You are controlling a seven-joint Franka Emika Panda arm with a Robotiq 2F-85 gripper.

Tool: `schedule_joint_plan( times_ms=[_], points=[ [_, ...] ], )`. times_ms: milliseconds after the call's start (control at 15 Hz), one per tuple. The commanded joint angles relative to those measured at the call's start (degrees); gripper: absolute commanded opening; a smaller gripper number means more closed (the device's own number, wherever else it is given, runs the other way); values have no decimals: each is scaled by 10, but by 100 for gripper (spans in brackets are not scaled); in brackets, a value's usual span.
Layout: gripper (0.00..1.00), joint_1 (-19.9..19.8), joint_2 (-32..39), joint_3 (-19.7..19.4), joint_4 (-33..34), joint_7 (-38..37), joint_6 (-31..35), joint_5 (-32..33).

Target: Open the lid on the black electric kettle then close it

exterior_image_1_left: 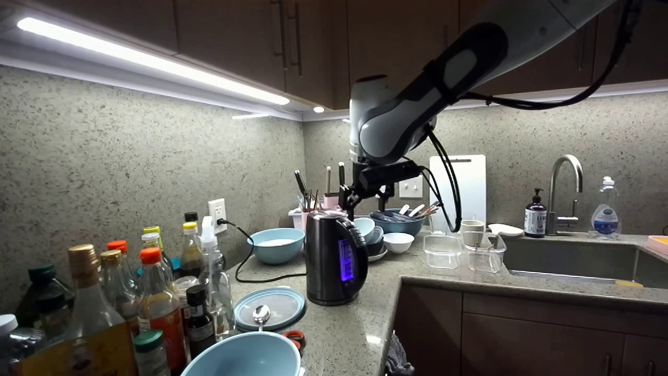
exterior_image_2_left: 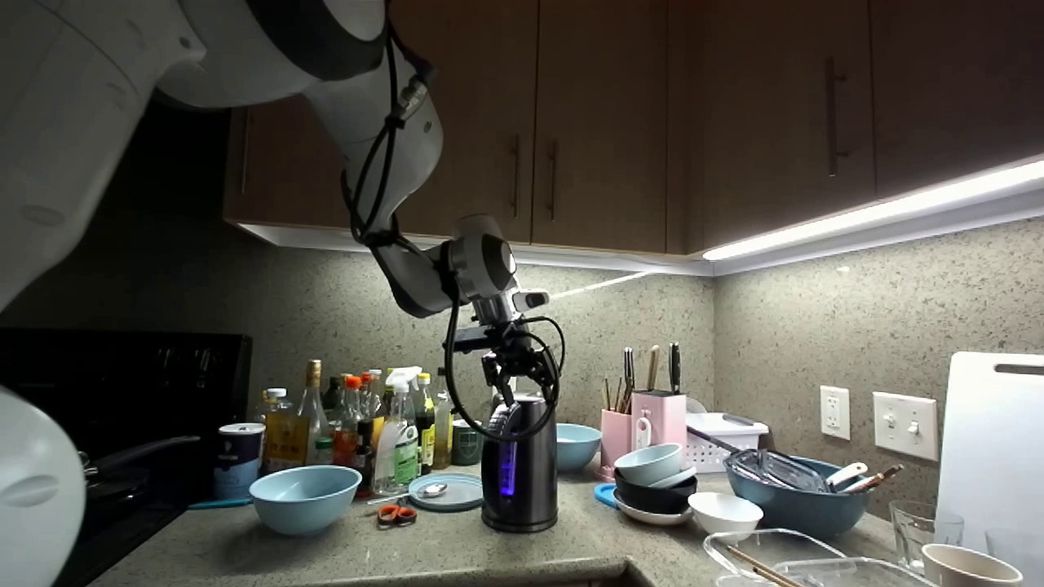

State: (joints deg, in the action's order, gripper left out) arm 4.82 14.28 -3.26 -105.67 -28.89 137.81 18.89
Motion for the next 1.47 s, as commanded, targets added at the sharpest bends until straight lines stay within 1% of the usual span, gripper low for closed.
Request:
schedule_joint_plan(
  times_ms=[0,333,467,600,933,1400],
  points=[
    [100,3,11,0,8,3,-1,-20],
    [100,5,19,1,18,5,0,-21],
    [100,4,21,3,17,6,-6,-32],
    [100,7,27,2,17,-10,-21,-41],
    [100,5,59,3,31,3,-39,-77],
    [100,1,69,2,56,8,-70,-107]
  ],
)
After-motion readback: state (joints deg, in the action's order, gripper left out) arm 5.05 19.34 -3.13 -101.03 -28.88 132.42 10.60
